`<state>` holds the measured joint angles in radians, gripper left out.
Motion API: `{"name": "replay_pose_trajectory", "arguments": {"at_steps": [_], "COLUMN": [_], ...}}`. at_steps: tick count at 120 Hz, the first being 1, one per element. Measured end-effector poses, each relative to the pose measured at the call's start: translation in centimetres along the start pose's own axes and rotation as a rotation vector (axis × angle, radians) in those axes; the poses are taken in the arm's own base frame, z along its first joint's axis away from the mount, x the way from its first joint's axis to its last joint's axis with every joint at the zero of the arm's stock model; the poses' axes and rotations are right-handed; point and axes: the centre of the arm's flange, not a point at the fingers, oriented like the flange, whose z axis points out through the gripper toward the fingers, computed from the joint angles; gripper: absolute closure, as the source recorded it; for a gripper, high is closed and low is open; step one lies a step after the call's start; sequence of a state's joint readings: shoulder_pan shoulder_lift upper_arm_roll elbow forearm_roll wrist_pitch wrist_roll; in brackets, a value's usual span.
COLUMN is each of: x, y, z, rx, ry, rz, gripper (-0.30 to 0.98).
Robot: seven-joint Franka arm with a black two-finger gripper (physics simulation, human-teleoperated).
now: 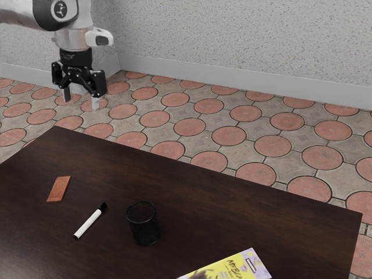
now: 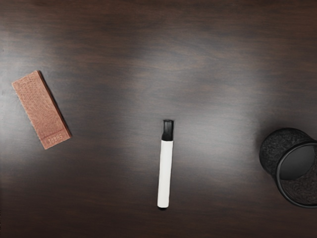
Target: Put the marker into the pen holder.
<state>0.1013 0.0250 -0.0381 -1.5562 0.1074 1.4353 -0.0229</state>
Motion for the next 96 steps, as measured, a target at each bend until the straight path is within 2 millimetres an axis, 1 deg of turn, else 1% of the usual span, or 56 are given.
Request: {"name": "replay_pose_trajectory", "arguments": {"at_steps": [4, 10, 12, 18, 28, 32, 42, 50, 56, 67, 72, 78, 85, 96], "x": [0.0, 0.0, 0.0, 0.1, 0.4, 0.4, 0.3, 0.2, 0.6, 1.3, 1.7, 1.8, 1.6, 2.1], "y": [-0.8, -2.0, -2.4, -3.4, -4.7, -5.1, -6.0, -6.4, -5.7, -1.6, -0.4, -0.1, -0.2, -0.1], "z": [0.0, 0.6, 1.1, 3.2, 8.1, 10.4, 16.7, 20.7, 22.9, 26.3, 27.5, 28.7, 30.5, 32.5], "rx": [-0.004, -0.009, -0.010, -0.011, -0.015, -0.017, -0.030, -0.039, -0.039, -0.019, -0.014, -0.013, -0.015, -0.018], "ry": [0.022, 0.038, 0.040, 0.025, -0.020, -0.047, -0.131, -0.174, -0.194, -0.215, -0.213, -0.210, -0.212, -0.199], "rz": [-0.015, -0.035, -0.042, -0.058, -0.081, -0.091, -0.113, -0.126, -0.115, -0.036, -0.012, -0.003, -0.004, -0.001], "gripper": [0.00, 0.00, 0.00, 0.00, 0.00, 0.00, 0.00, 0.00, 0.00, 0.01, 0.01, 0.01, 0.01, 0.02]}}
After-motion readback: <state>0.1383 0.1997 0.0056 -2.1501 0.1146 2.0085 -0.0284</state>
